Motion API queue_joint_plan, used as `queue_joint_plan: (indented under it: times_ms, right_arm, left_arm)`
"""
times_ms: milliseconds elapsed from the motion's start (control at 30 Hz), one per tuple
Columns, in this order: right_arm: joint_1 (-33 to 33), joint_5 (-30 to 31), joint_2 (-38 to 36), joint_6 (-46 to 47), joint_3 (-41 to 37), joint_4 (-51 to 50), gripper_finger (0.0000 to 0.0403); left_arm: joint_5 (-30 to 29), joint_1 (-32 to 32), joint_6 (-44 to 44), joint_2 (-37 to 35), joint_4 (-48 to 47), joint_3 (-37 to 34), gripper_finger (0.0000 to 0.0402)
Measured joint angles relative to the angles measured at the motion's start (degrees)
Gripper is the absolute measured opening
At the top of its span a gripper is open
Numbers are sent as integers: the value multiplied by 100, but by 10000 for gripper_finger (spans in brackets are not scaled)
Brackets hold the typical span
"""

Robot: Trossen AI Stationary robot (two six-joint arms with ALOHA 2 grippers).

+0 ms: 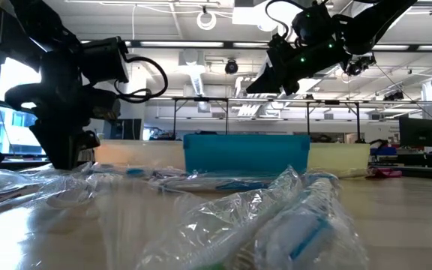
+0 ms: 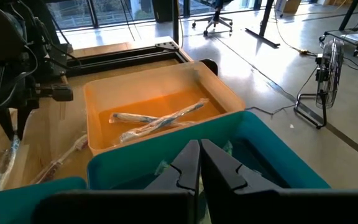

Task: Pick & Place Toothbrushes
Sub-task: Put the blue toothbrush into the orange bin

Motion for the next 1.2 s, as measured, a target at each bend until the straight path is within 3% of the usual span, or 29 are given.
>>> queue_joint_plan:
  times_ms: [200,467,767,1200]
  right_arm:
    - [2,1,0,0,0,0,7]
    - [2,1,0,27,1,2,7]
    - [2,-13,0,41,2,2,7]
    - [2,-15,0,-22,2,2,7]
  left_arm:
    - [-80,3,37,-66,-180,66,18]
    - [-653,7,336,-181,-1507,836,19]
    - [-929,9,482,-314,-2087,1446,19]
    - [-1278,11,209,-1511,-2352,1486,19]
